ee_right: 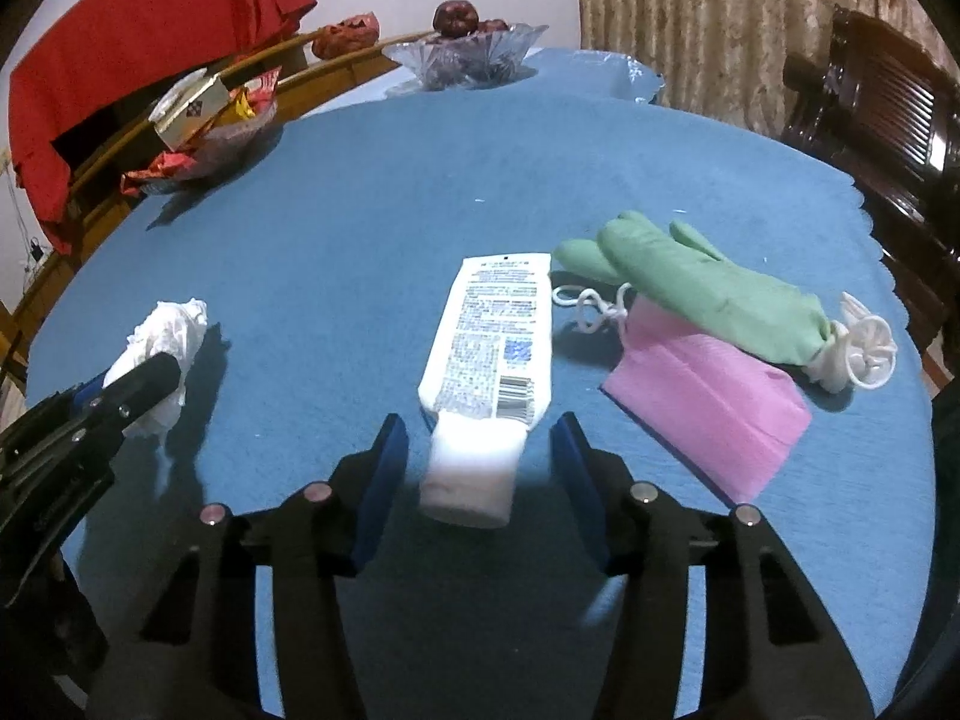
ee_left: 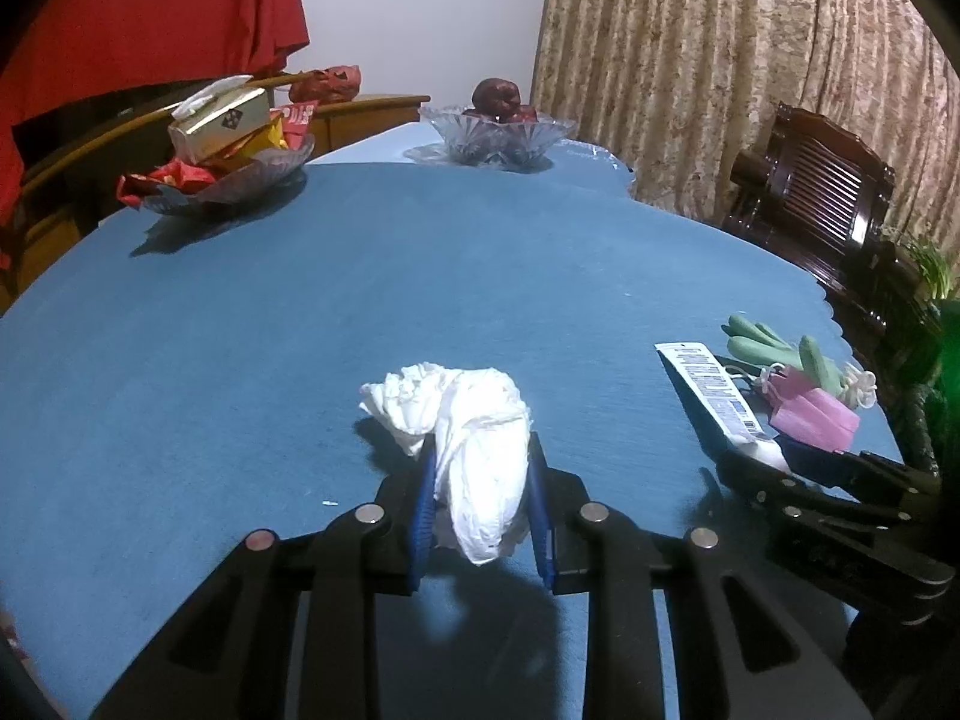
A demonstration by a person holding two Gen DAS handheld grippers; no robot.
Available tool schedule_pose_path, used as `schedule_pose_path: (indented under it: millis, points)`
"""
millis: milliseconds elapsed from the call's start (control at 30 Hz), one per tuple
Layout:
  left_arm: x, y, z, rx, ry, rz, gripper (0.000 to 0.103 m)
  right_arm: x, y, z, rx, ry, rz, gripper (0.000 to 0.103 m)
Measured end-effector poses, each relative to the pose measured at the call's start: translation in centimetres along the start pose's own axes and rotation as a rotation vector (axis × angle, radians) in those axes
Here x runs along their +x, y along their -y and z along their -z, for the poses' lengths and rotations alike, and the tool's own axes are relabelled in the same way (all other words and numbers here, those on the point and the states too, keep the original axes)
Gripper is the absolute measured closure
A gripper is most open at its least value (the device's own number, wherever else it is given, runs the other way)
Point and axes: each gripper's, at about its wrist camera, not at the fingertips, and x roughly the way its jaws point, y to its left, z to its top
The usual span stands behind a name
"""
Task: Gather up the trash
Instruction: 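Grasp the white tube with the right tool while the left tool holds the tissue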
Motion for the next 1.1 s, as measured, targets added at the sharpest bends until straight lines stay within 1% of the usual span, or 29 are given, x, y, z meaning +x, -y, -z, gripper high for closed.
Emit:
schedule_pose_path:
  millis: [67, 100, 133, 167, 467, 667, 767, 1100]
  points:
    - [0.2, -0.1, 0.0, -0.005, -0.002, 0.001, 0.076, 0.2, -0.3, -0.1, -0.009, -0.004, 0.002, 0.053]
    - [0.2, -0.1, 0.0, -0.007, -0.002, 0.001, 0.076, 0.3, -0.5, -0.2, -0.014, -0.006, 0.008, 0.055]
    - [0.3, -0.2, 0.0, -0.009, -0.002, 0.002, 0.076, 0.4, -0.5, -0.3, -0.016, -0.007, 0.015, 0.057]
    - [0.3, -0.2, -0.1, -0.010, -0.001, 0.002, 0.076, 0.5, -0.6, -0.4, -0.018, -0.008, 0.020, 0.063]
    - [-0.1, 0.1, 0.0, -0.007, 0.003, 0.003, 0.076, -0.3, -0.1, 0.2, -0.009, -0.003, -0.016, 0.065]
    - [-0.2, 0.4, 0.3, -0.005, -0.004, 0.009, 0.076, -0.5, -0.2, 0.6, -0.025, -0.011, -0.003, 0.063]
    - [-0.2, 0.4, 0.3, -0.003, -0.008, 0.010, 0.076, -0.4, -0.4, 0.6, -0.040, -0.014, 0.006, 0.065]
    - [-0.4, 0.7, 0.4, 0.006, -0.007, 0.013, 0.076, -2.0, 0.4, 1.1, -0.012, 0.003, -0.025, 0.069]
